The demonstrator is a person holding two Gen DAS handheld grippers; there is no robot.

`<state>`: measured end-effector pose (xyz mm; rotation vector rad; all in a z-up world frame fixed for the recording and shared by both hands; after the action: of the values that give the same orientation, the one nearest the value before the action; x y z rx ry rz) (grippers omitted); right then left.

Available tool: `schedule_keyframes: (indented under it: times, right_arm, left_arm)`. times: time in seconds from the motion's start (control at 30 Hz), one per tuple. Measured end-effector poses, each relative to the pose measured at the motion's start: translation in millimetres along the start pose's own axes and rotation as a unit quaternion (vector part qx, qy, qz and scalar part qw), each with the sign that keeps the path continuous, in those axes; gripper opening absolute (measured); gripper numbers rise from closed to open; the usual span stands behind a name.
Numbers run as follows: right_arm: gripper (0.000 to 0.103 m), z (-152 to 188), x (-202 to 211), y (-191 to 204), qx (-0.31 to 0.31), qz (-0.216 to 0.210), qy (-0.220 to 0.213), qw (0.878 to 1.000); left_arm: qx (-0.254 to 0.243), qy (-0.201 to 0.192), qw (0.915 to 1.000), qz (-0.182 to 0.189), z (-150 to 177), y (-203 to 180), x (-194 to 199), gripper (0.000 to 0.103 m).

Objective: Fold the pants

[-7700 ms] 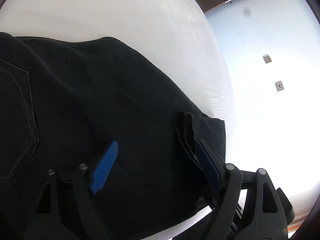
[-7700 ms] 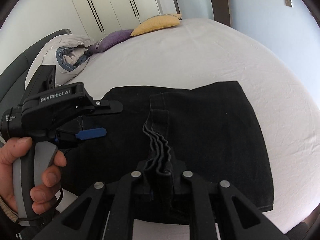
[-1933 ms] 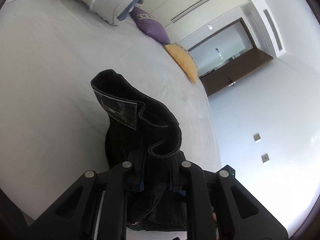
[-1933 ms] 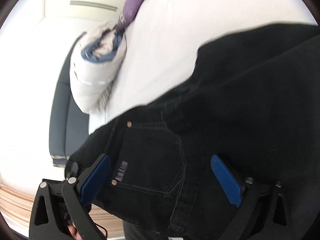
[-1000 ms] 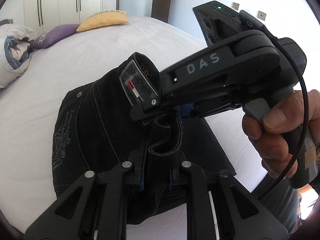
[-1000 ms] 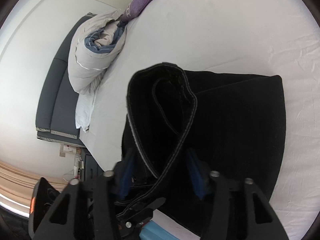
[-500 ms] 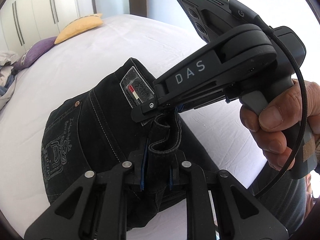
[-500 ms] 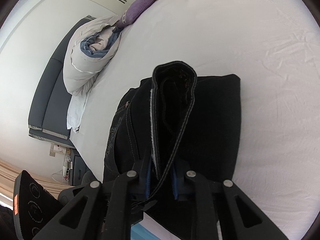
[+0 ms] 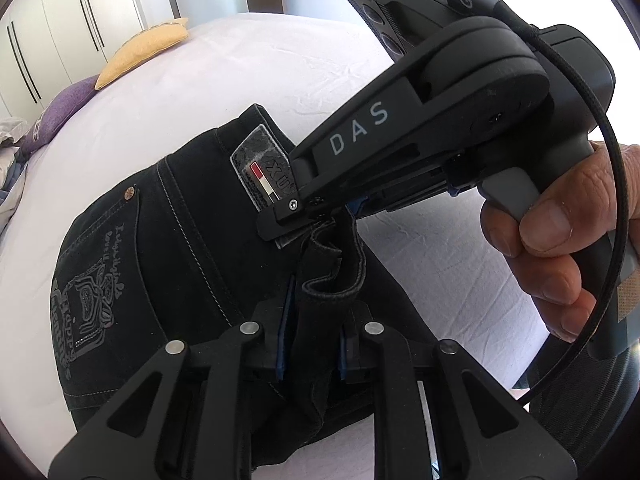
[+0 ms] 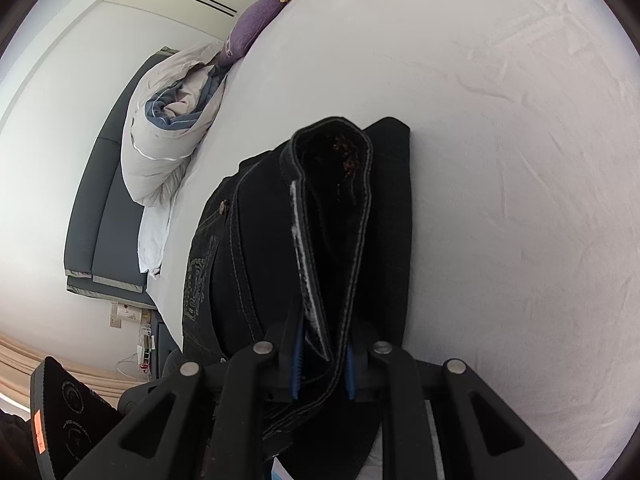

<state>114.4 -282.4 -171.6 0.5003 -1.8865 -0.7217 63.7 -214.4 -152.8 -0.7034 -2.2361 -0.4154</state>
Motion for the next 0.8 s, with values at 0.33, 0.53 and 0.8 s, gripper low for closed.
schedule_keyframes:
  times: [0.33,0.53,0.8]
  right_arm:
    - [0.020,5,6,-14,-0.028,-0.033,-0.020,0.999]
    - [0.031,6,30,-19,-0.037,-0.009,-0.036,0.999]
    - [0.042,-9,73,32,0.001,-0.015,-0.085,0.996]
  left_arm:
    - [0.075,-0.019,0.9942,0.075,3,32,55,0.027]
    - [0.160,-0.059,0.9840,0.051,4,114,92,0.028]
    - [0.221,-0.031,0.9746,0.015,0,216,61,0.028]
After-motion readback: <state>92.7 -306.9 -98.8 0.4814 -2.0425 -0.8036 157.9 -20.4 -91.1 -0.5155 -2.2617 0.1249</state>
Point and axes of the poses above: each gripper's, at about its wrist camera, not at the fingertips, and x roughly against the way its jaws point, y to its left, z to its underside, the point moved 3 cm from there along -x, roughly the way its jaws point, and after that the axes turned 8 degrees about -y, right-handed, at the moved point
